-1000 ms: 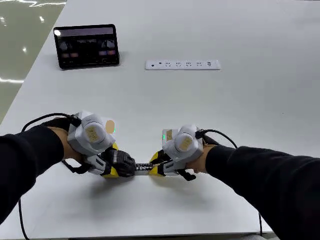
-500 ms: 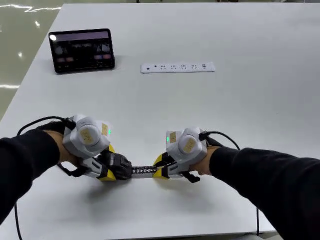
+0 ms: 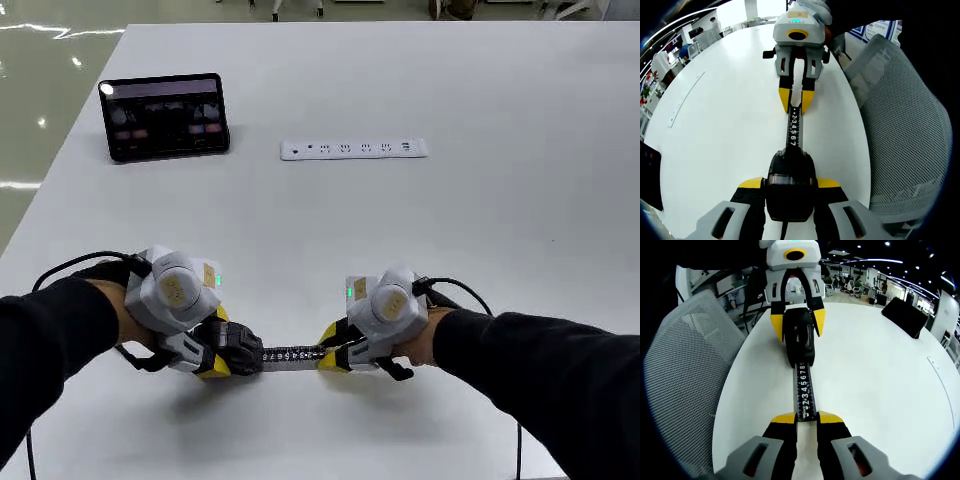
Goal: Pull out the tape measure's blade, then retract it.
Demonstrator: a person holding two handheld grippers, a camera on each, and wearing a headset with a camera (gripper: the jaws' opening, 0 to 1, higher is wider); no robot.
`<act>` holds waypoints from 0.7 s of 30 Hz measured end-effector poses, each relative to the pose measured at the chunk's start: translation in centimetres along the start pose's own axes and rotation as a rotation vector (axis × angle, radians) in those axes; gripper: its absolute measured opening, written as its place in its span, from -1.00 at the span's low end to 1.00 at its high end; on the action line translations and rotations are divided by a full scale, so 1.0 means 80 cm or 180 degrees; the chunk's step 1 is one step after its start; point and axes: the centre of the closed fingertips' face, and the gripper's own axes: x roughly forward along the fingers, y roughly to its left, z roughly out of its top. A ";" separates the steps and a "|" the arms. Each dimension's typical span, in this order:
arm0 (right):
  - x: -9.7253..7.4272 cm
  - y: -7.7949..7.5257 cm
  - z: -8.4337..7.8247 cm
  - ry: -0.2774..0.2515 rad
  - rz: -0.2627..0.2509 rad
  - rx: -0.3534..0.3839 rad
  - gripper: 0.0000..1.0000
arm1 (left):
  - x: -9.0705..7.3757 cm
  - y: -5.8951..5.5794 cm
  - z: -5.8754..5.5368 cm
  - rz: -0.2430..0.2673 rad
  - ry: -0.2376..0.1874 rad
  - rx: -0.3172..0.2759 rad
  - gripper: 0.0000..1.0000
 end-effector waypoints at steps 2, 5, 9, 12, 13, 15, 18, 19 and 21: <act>-0.002 0.000 -0.002 0.0004 0.0002 0.0012 -0.82 | 0.000 0.000 0.000 0.0017 -0.0004 -0.0009 -0.34; -0.004 0.001 -0.004 0.0026 0.0004 -0.0002 -0.82 | 0.000 0.001 0.000 0.0025 -0.0011 -0.0018 -0.34; -0.008 0.000 -0.009 0.0054 -0.0003 -0.0004 -0.82 | 0.001 0.001 0.000 0.0023 0.0001 -0.0013 -0.34; -0.012 -0.001 -0.013 0.0060 -0.0017 0.0013 -0.82 | 0.001 0.001 0.000 0.0017 -0.0005 -0.0013 -0.34; -0.013 -0.001 -0.014 0.0060 -0.0022 0.0019 -0.82 | 0.001 0.001 0.000 0.0016 -0.0012 -0.0017 -0.34; -0.015 -0.001 -0.016 0.0059 -0.0027 0.0032 -0.82 | 0.001 0.002 0.000 0.0012 -0.0019 -0.0022 -0.34; -0.019 -0.002 -0.020 0.0053 -0.0034 0.0056 -0.82 | 0.002 0.002 0.000 0.0004 -0.0020 -0.0026 -0.34; -0.020 -0.002 -0.021 0.0050 -0.0034 0.0061 -0.82 | 0.002 0.002 0.000 0.0003 -0.0017 -0.0025 -0.34; -0.022 -0.003 -0.023 0.0047 -0.0032 0.0080 -0.82 | 0.001 0.001 0.000 0.0000 -0.0012 -0.0024 -0.34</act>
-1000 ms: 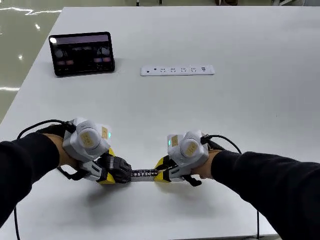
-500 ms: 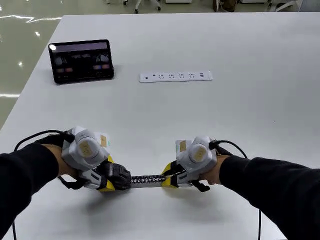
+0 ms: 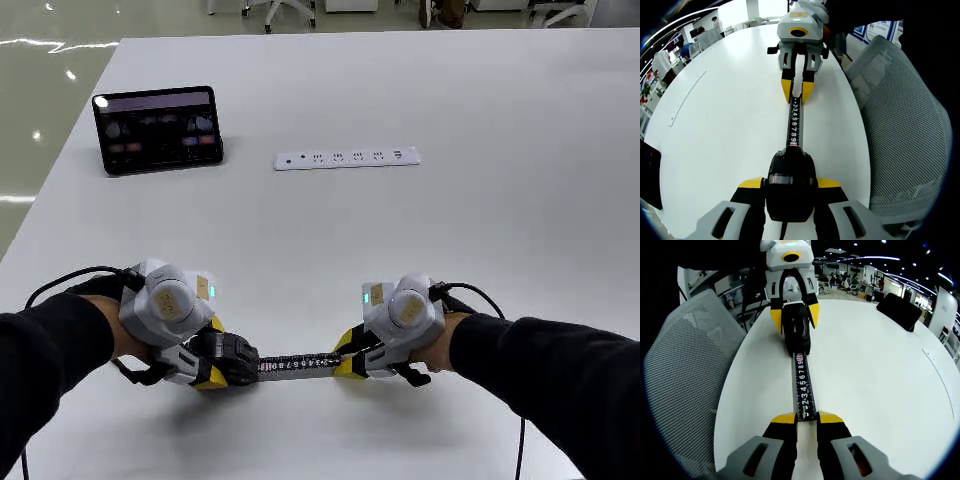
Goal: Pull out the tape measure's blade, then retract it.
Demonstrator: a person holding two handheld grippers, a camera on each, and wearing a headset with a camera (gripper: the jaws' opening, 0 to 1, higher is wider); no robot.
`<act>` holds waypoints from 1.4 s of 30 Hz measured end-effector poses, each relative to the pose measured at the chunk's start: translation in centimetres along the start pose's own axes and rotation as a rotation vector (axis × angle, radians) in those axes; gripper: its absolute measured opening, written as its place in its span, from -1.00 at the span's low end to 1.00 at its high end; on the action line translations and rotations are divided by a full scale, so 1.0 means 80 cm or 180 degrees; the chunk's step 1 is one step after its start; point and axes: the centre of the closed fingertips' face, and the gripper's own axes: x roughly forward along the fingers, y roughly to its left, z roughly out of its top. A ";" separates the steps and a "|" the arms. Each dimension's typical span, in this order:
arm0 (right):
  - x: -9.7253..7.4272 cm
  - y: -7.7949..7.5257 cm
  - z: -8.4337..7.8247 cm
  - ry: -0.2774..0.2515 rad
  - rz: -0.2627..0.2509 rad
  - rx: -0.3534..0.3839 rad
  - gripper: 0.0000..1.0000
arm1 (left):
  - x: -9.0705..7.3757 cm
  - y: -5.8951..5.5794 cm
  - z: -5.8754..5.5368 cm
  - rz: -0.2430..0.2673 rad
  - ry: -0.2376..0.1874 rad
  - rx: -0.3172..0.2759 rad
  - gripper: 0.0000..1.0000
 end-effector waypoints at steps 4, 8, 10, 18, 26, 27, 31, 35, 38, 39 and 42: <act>-0.003 -0.001 -0.004 0.0002 -0.0010 0.0012 -0.82 | 0.000 0.000 0.001 -0.0003 -0.0012 -0.0009 -0.34; -0.008 -0.003 -0.008 -0.0002 -0.0036 0.0026 -0.82 | 0.000 0.000 0.000 -0.0001 -0.0013 -0.0014 -0.34; -0.010 -0.004 -0.010 0.0001 -0.0045 0.0037 -0.82 | 0.000 0.000 0.000 0.0000 -0.0008 -0.0012 -0.34; -0.014 -0.003 -0.015 -0.0003 -0.0053 0.0056 -0.82 | 0.000 -0.001 0.000 0.0017 -0.0012 -0.0023 -0.34; -0.019 -0.005 -0.021 -0.0005 -0.0058 0.0088 -0.82 | -0.001 -0.001 0.001 0.0029 -0.0020 -0.0035 -0.34; -0.020 -0.005 -0.022 -0.0005 -0.0060 0.0091 -0.82 | -0.001 -0.001 0.001 0.0031 -0.0022 -0.0036 -0.34; -0.022 -0.006 -0.024 -0.0012 -0.0063 0.0118 -0.82 | -0.001 -0.002 0.001 0.0036 -0.0021 -0.0043 -0.33; -0.024 -0.005 -0.027 -0.0001 -0.0064 0.0114 -0.82 | -0.002 -0.003 0.001 0.0037 -0.0020 -0.0044 -0.33; -0.027 -0.005 -0.029 -0.0002 -0.0071 0.0112 -0.82 | -0.002 -0.003 0.002 0.0041 -0.0024 -0.0051 -0.33; -0.027 -0.005 -0.030 -0.0005 -0.0073 0.0116 -0.82 | -0.002 -0.004 0.002 0.0042 -0.0026 -0.0055 -0.33; -0.030 -0.005 -0.033 0.0000 -0.0085 0.0130 -0.83 | -0.003 -0.004 0.003 0.0049 -0.0034 -0.0064 -0.33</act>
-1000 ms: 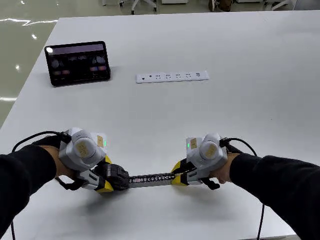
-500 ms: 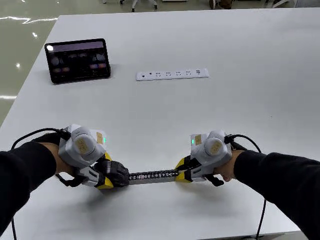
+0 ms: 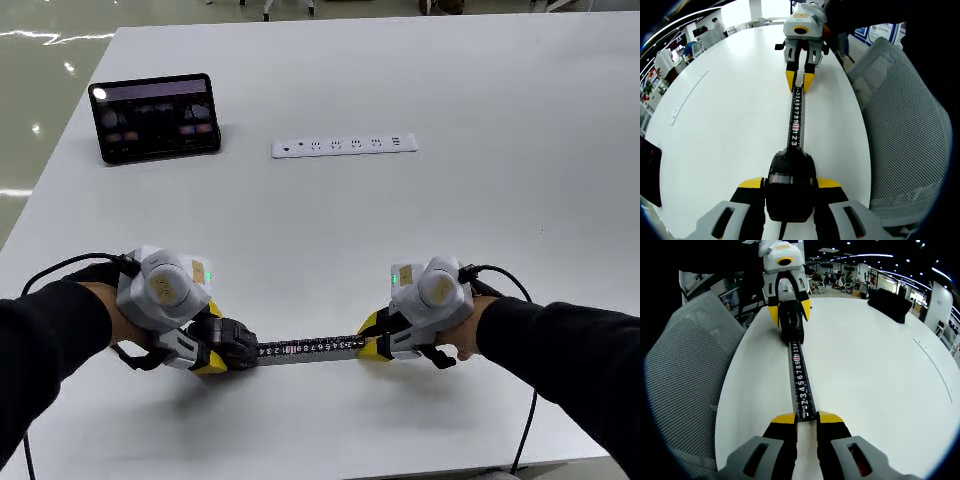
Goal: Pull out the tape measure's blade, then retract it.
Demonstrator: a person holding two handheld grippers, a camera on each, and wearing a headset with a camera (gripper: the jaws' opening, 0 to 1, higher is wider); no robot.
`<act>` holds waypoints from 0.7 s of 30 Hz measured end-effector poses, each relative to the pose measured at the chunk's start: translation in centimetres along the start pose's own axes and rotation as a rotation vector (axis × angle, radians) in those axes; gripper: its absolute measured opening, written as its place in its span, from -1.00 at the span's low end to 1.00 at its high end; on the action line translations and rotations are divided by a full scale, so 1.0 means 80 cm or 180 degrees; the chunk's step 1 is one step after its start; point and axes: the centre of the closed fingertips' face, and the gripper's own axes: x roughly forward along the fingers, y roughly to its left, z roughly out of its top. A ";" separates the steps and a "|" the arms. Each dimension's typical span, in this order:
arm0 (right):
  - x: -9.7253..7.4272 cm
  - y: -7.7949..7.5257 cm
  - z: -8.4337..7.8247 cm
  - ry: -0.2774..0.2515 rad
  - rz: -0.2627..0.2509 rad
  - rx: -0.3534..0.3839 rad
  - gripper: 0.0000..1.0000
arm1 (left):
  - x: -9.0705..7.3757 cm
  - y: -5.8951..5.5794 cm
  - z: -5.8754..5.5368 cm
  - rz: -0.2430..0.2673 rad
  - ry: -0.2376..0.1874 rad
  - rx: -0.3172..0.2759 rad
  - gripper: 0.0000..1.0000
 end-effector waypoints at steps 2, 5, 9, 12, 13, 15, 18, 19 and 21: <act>-0.002 -0.001 -0.002 0.0007 -0.0009 0.0003 -0.83 | 0.000 0.000 0.000 0.0003 -0.0003 -0.0002 -0.33; -0.007 -0.002 -0.007 0.0011 -0.0020 0.0018 -0.83 | 0.000 0.000 0.000 0.0005 -0.0001 -0.0003 -0.33; -0.013 -0.003 -0.013 0.0012 -0.0032 0.0042 -0.83 | 0.001 0.000 0.000 0.0004 -0.0003 -0.0006 -0.33; -0.016 -0.005 -0.017 0.0021 -0.0042 0.0061 -0.83 | 0.001 0.000 0.000 0.0003 -0.0003 -0.0009 -0.33; -0.018 -0.006 -0.019 0.0024 -0.0044 0.0061 -0.83 | 0.002 0.000 0.000 0.0003 0.0000 -0.0008 -0.33; -0.021 -0.006 -0.021 0.0035 -0.0051 0.0058 -0.83 | 0.002 0.001 0.000 0.0002 0.0004 -0.0007 -0.33; -0.023 -0.006 -0.024 0.0062 -0.0045 0.0025 -0.83 | 0.002 0.001 -0.001 0.0004 -0.0002 -0.0012 -0.33; -0.024 -0.006 -0.025 0.0067 -0.0044 0.0027 -0.83 | 0.002 0.001 -0.001 0.0005 -0.0004 -0.0014 -0.33; -0.026 -0.006 -0.027 0.0070 -0.0048 0.0044 -0.83 | 0.002 0.001 0.000 0.0007 -0.0004 -0.0013 -0.33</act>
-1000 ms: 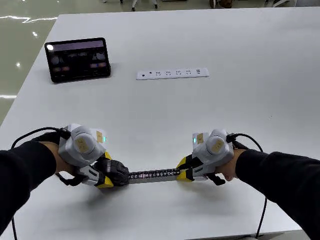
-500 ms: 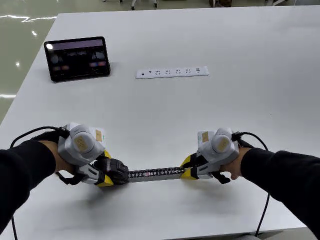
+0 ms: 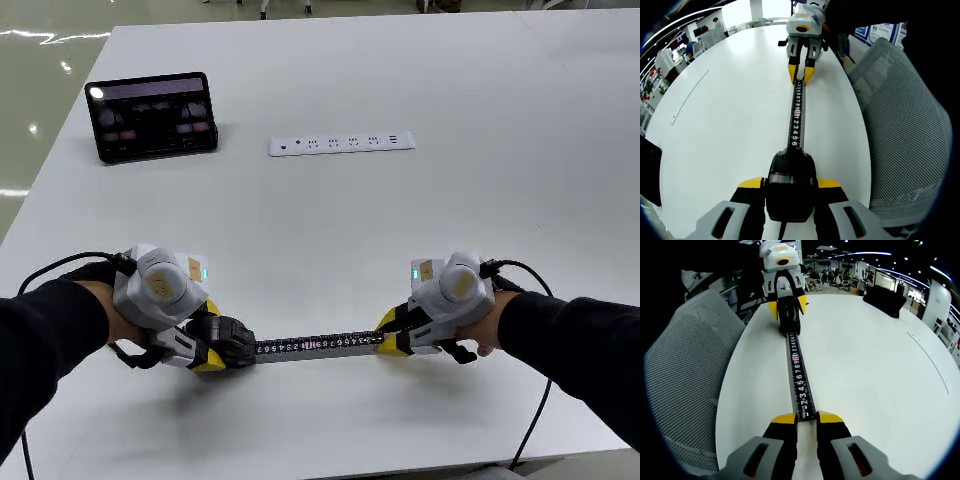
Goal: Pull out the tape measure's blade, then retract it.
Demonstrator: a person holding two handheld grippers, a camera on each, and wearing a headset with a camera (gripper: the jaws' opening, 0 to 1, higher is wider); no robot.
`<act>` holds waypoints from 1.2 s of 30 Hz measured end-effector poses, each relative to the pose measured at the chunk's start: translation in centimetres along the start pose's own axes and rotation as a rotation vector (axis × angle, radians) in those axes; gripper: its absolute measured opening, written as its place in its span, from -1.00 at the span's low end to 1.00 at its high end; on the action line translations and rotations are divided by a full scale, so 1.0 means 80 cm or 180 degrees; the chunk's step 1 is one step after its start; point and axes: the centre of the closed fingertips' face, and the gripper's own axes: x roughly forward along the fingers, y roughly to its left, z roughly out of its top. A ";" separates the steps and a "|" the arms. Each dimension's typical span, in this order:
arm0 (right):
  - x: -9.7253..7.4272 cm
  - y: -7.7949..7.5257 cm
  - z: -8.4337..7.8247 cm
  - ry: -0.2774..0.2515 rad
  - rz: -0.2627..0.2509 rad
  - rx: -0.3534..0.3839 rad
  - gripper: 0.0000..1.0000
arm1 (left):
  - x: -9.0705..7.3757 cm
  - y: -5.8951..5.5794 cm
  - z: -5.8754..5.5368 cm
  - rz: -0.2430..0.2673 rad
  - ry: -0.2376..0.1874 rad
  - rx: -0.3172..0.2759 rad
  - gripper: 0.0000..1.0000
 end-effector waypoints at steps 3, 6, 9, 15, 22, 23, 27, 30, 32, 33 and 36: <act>-0.002 -0.001 -0.002 -0.0005 -0.0007 0.0012 -0.83 | 0.000 0.000 0.000 0.0002 0.0004 0.0004 -0.33; -0.004 -0.001 -0.004 0.0001 -0.0015 0.0006 -0.83 | 0.000 0.001 -0.001 0.0004 0.0003 0.0002 -0.33; -0.007 -0.002 -0.007 0.0013 -0.0019 -0.0005 -0.83 | 0.000 0.001 -0.001 0.0005 0.0006 0.0003 -0.33; -0.014 -0.006 -0.013 0.0007 -0.0036 0.0026 -0.83 | 0.000 0.001 -0.001 0.0022 0.0005 0.0004 -0.33; -0.019 -0.008 -0.018 -0.0003 -0.0045 0.0051 -0.83 | 0.000 0.002 -0.001 0.0023 0.0003 0.0048 -0.34; -0.020 -0.008 -0.019 -0.0005 -0.0044 0.0049 -0.83 | 0.001 0.002 -0.001 0.0023 -0.0001 0.0044 -0.34; -0.021 -0.010 -0.021 -0.0009 -0.0046 0.0059 -0.83 | 0.001 0.003 -0.002 0.0012 -0.0001 0.0028 -0.34; -0.023 -0.010 -0.023 -0.0009 -0.0046 0.0069 -0.83 | 0.001 0.004 -0.002 0.0002 -0.0002 0.0023 -0.34; -0.024 -0.012 -0.025 -0.0022 -0.0047 0.0086 -0.83 | 0.001 0.005 -0.002 0.0001 -0.0011 0.0007 -0.34; -0.025 -0.012 -0.026 -0.0025 -0.0049 0.0095 -0.83 | 0.002 0.005 -0.002 0.0002 -0.0012 0.0003 -0.34; -0.026 -0.013 -0.028 -0.0033 -0.0051 0.0118 -0.83 | 0.002 0.005 -0.002 0.0001 -0.0013 0.0007 -0.34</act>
